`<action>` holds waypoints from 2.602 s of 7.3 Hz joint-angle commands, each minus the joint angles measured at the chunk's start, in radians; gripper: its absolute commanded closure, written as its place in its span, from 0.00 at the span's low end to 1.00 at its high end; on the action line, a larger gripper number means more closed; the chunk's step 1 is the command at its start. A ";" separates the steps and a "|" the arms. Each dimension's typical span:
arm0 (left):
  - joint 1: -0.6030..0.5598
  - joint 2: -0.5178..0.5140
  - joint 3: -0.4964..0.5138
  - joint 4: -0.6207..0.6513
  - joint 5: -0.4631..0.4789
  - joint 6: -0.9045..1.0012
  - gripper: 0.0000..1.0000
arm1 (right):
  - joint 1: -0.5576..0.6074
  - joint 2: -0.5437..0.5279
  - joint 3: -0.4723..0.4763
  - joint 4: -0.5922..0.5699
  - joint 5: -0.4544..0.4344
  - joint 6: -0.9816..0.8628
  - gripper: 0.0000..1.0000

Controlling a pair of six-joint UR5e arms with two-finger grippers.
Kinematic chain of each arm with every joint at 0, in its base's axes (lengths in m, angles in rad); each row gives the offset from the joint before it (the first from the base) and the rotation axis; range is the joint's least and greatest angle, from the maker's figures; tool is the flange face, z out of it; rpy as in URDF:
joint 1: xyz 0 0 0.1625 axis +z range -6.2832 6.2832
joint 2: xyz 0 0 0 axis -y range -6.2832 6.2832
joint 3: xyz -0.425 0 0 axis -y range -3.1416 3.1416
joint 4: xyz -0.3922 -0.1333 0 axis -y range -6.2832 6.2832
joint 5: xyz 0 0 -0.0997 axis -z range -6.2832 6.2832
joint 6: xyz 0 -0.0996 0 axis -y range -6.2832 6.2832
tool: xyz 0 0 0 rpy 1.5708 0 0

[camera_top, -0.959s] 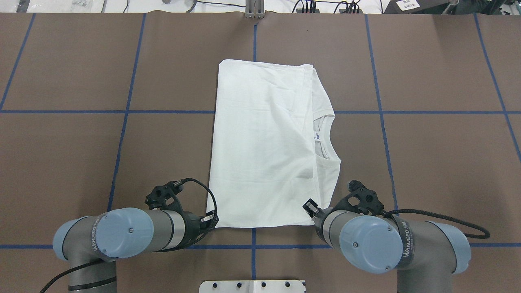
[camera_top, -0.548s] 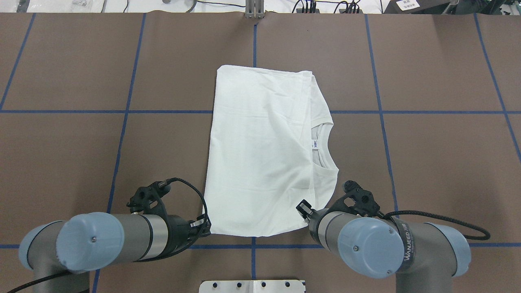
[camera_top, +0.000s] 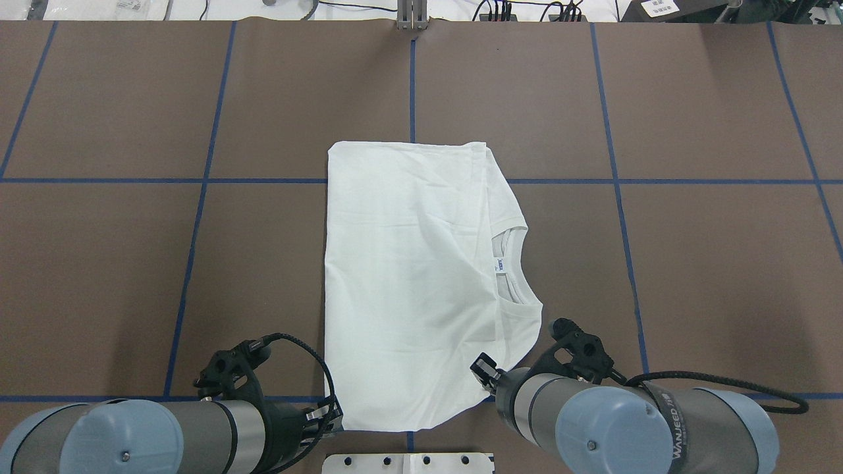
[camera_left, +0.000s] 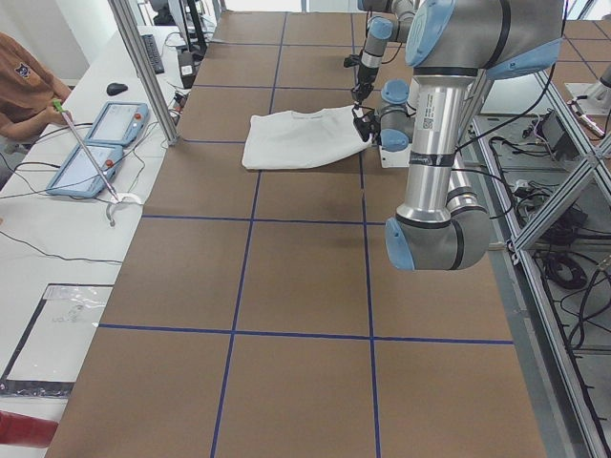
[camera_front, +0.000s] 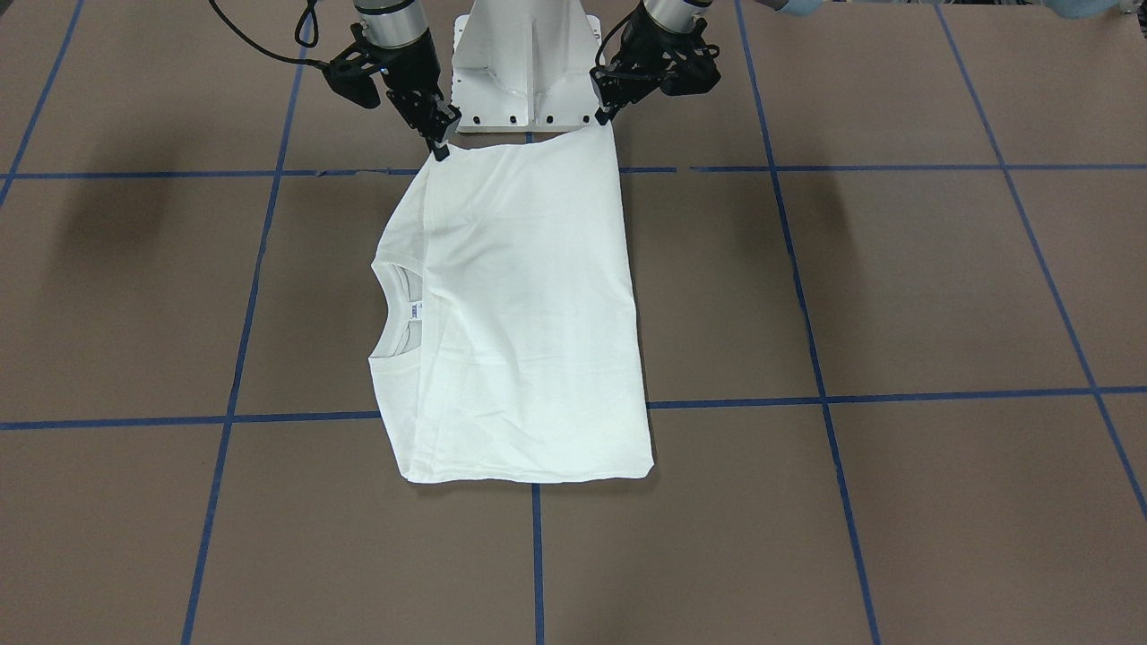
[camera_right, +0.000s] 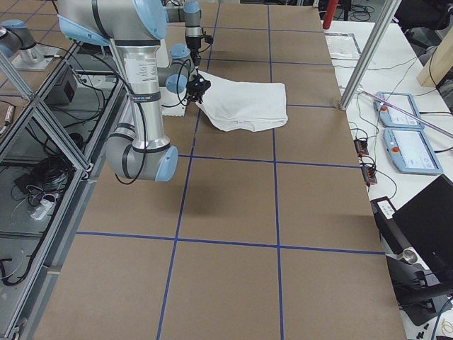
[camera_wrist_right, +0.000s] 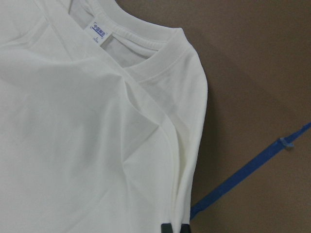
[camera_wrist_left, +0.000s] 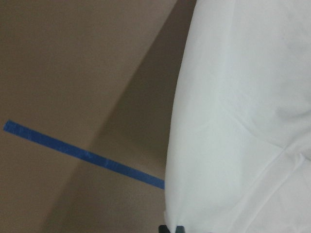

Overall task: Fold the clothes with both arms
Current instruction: 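Lift the near edge with both grippers and fold it away from the robot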

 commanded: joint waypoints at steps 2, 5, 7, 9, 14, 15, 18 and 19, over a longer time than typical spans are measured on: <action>0.010 -0.004 -0.047 0.004 0.002 -0.032 1.00 | 0.006 -0.001 0.037 -0.003 -0.002 0.000 1.00; -0.127 -0.061 -0.063 0.050 -0.007 0.038 1.00 | 0.153 0.014 0.067 -0.006 0.054 -0.017 1.00; -0.256 -0.146 -0.010 0.105 -0.011 0.179 1.00 | 0.328 0.084 -0.030 -0.004 0.200 -0.149 1.00; -0.377 -0.233 0.157 0.093 -0.017 0.282 1.00 | 0.434 0.158 -0.163 -0.003 0.245 -0.259 1.00; -0.545 -0.328 0.545 -0.196 -0.086 0.421 1.00 | 0.563 0.396 -0.576 0.020 0.328 -0.445 1.00; -0.551 -0.326 0.581 -0.243 -0.086 0.437 1.00 | 0.569 0.398 -0.613 0.076 0.337 -0.449 1.00; -0.571 -0.331 0.598 -0.248 -0.086 0.450 1.00 | 0.612 0.436 -0.697 0.111 0.395 -0.494 1.00; -0.576 -0.340 0.604 -0.248 -0.086 0.450 1.00 | 0.614 0.468 -0.737 0.114 0.395 -0.494 1.00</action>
